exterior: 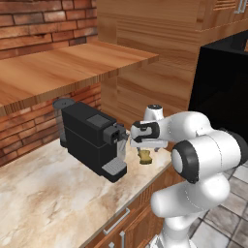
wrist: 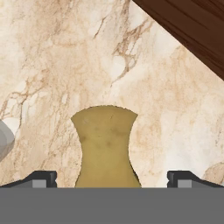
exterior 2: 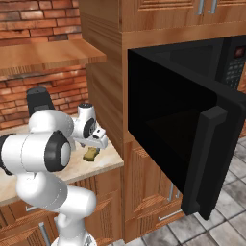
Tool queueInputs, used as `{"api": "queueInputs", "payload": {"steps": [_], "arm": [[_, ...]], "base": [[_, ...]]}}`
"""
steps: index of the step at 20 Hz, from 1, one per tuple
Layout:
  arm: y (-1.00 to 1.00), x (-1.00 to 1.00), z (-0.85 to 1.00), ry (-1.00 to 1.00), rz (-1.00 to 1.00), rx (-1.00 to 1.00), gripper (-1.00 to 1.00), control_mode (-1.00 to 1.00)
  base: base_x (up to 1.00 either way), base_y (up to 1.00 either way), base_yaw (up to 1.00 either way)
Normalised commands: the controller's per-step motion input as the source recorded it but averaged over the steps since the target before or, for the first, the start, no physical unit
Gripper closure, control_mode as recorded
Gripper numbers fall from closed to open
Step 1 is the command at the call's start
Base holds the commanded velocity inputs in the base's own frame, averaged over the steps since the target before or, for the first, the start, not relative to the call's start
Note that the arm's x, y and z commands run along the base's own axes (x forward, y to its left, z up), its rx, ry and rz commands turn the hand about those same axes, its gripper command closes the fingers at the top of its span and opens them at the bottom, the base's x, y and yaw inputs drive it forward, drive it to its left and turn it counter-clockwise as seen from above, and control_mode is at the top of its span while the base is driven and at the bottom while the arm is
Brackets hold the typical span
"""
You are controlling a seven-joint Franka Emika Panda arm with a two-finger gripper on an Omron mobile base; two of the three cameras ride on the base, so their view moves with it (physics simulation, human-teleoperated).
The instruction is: Place the sponge inside the microwave to prepare for sanitizing.
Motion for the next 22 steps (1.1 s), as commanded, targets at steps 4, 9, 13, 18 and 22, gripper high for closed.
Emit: {"api": "queueInputs", "payload": {"steps": [4,9,13,18,22], "arm": [[0.00,0.00,-0.09,0.00,0.00,0.00,-1.00,-1.00],[0.11,0.00,-0.13,0.03,0.00,0.00,-1.00,-1.00],[0.08,0.00,-0.16,0.00,0.00,0.00,-1.00,-1.00],[0.00,0.00,-0.08,0.00,0.00,0.00,-1.00,-1.00],[0.00,0.01,-0.04,0.00,0.00,0.00,-1.00,-1.00]], "base": [[0.00,0.00,0.00],[0.00,0.00,0.00],[0.00,0.00,0.00],[0.00,0.00,0.00],[0.00,0.00,0.00]]}}
